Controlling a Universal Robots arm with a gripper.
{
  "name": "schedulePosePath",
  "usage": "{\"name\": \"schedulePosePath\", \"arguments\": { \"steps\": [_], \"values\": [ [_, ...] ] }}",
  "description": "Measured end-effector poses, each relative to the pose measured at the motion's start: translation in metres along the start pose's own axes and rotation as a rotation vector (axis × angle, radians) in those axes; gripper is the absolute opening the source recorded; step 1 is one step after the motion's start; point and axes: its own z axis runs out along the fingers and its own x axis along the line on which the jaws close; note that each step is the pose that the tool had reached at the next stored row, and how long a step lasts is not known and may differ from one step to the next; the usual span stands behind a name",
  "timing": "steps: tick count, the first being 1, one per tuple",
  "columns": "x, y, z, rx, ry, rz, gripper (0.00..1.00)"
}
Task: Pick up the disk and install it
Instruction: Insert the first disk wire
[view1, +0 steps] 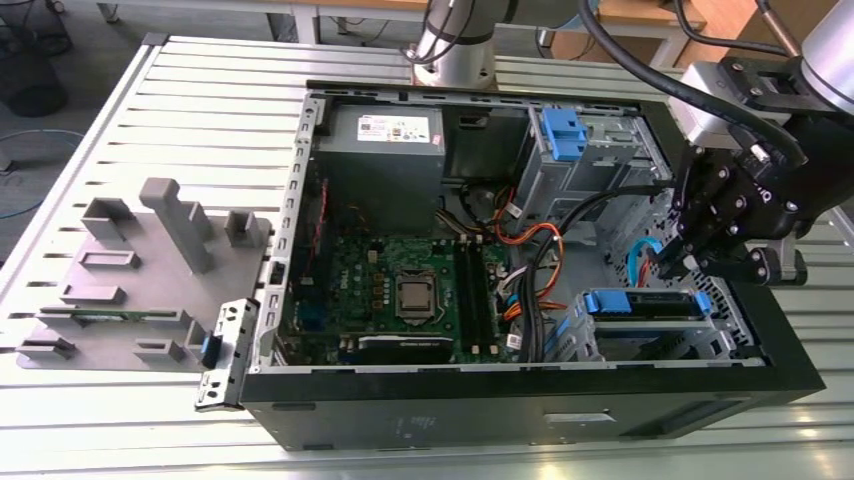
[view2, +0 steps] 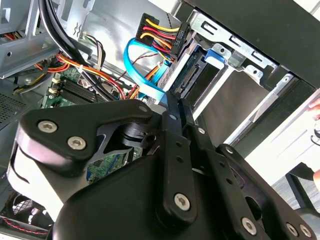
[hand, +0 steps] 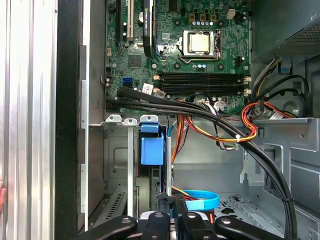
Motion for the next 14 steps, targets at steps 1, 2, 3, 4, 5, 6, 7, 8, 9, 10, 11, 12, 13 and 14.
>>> {"name": "schedulePosePath", "arguments": {
  "steps": [1, 2, 3, 4, 5, 6, 7, 8, 9, 10, 11, 12, 13, 14],
  "values": [
    [0.0000, 0.0000, 0.0000, 0.0000, 0.0000, 0.000, 0.16],
    [0.0000, 0.0000, 0.0000, 0.0000, 0.0001, 0.000, 0.16],
    [0.0000, 0.0000, 0.0000, 0.0000, 0.0002, 0.000, 0.16],
    [0.0000, 0.0000, 0.0000, 0.0000, 0.0003, 0.000, 0.16],
    [0.0000, 0.0000, 0.0000, 0.0000, 0.0003, 0.000, 0.16],
    [0.0001, 0.0002, 0.0003, 0.0009, 0.0003, 0.000, 0.16],
    [0.0004, 0.0007, 0.0010, 0.0021, -0.0001, 0.000, 0.16],
    [0.0006, 0.0014, 0.0016, 0.0036, 0.0001, 0.000, 0.16],
    [0.0008, 0.0021, 0.0022, 0.0054, 0.0002, -0.001, 0.16],
    [0.0012, 0.0029, 0.0031, 0.0079, 0.0000, -0.001, 0.16],
    [0.0016, 0.0036, 0.0039, 0.0106, -0.0001, -0.002, 0.16],
    [0.0019, 0.0041, 0.0044, 0.0136, 0.0001, -0.004, 0.16],
    [0.0020, 0.0045, 0.0050, 0.0169, 0.0001, -0.007, 0.16],
    [0.0021, 0.0049, 0.0054, 0.0200, 0.0003, -0.009, 0.16]
  ]
}}
